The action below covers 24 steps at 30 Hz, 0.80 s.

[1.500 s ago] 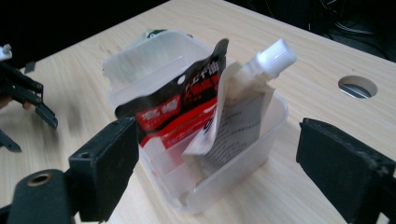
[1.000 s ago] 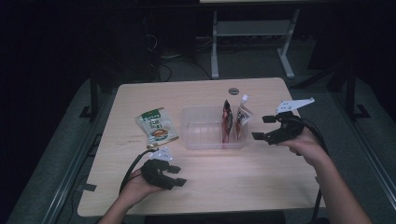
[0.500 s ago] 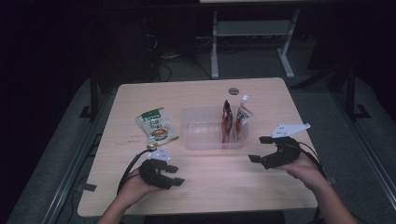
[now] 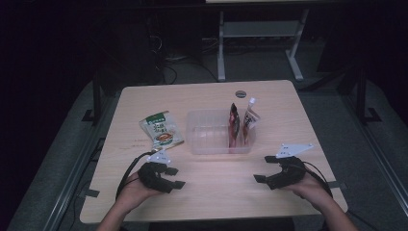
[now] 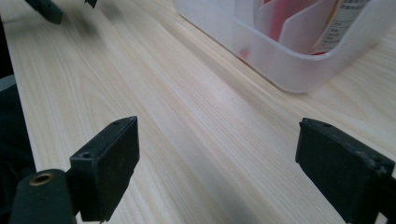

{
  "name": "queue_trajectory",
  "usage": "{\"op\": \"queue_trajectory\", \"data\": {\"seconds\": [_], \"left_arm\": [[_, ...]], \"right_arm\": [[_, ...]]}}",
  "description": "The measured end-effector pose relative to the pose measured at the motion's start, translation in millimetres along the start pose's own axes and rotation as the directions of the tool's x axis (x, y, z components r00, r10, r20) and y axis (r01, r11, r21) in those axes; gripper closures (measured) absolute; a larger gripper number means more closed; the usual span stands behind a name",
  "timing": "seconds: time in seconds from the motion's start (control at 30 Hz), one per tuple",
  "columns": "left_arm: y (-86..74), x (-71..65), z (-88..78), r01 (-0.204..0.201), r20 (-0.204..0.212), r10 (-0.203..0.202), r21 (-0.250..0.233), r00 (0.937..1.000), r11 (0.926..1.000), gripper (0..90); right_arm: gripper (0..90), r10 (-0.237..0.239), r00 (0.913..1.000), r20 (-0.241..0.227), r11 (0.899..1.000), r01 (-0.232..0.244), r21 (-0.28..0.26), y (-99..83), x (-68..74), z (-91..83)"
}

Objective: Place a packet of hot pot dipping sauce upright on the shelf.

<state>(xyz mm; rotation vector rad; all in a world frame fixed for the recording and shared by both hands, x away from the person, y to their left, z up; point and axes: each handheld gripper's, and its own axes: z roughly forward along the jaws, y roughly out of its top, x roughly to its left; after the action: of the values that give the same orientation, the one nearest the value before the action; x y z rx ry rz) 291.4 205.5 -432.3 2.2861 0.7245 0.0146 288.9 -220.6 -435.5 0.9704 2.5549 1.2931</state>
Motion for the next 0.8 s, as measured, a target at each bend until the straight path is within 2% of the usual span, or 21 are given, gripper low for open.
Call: {"op": "queue_trajectory", "data": {"seconds": [0.1, 0.13, 0.37, 0.57, 0.67, 0.77, 0.8], "left_arm": [[0.0, 6.2, -3.9, 0.018, -0.025, -0.018, 0.005, 0.9995, 0.9998, 41.5], [-0.1, 7.1, -3.8, 0.036, -0.034, -0.037, -0.009, 0.9988, 0.9993, 42.3], [5.1, 24.4, -12.5, 0.061, -0.100, -0.063, -0.015, 0.9930, 0.9980, 48.6], [14.9, 46.1, -18.2, 0.090, -0.189, -0.096, -0.042, 0.9773, 0.9951, 64.5], [20.3, 58.2, -21.1, 0.109, -0.215, -0.120, -0.064, 0.9691, 0.9920, 74.7], [28.1, 70.0, -23.3, 0.100, -0.246, -0.111, -0.059, 0.9628, 0.9932, 85.6], [30.7, 73.2, -23.0, 0.113, -0.249, -0.125, -0.063, 0.9605, 0.9916, 89.7]], "right_arm": [[13.0, -0.008, 0.9998, -0.020, 1.000, 0.008, 0.015, -0.5, 1.5, 4.0], [13.0, -0.007, 0.9998, -0.021, 1.000, 0.008, 0.013, -0.6, 1.6, 5.0], [13.1, -0.014, 0.9994, -0.032, 0.999, 0.015, 0.031, -1.3, 1.7, 9.3], [13.2, -0.022, 0.9990, -0.039, 0.999, 0.023, 0.029, -0.3, 4.1, 10.4], [13.3, -0.027, 0.9988, -0.041, 0.999, 0.029, 0.033, -0.1, 5.1, 11.1], [13.3, -0.024, 0.9987, -0.044, 0.999, 0.026, 0.034, 0.1, 4.9, 11.8], [13.3, -0.023, 0.9987, -0.046, 0.999, 0.025, 0.035, 0.2, 4.6, 11.9]]}}
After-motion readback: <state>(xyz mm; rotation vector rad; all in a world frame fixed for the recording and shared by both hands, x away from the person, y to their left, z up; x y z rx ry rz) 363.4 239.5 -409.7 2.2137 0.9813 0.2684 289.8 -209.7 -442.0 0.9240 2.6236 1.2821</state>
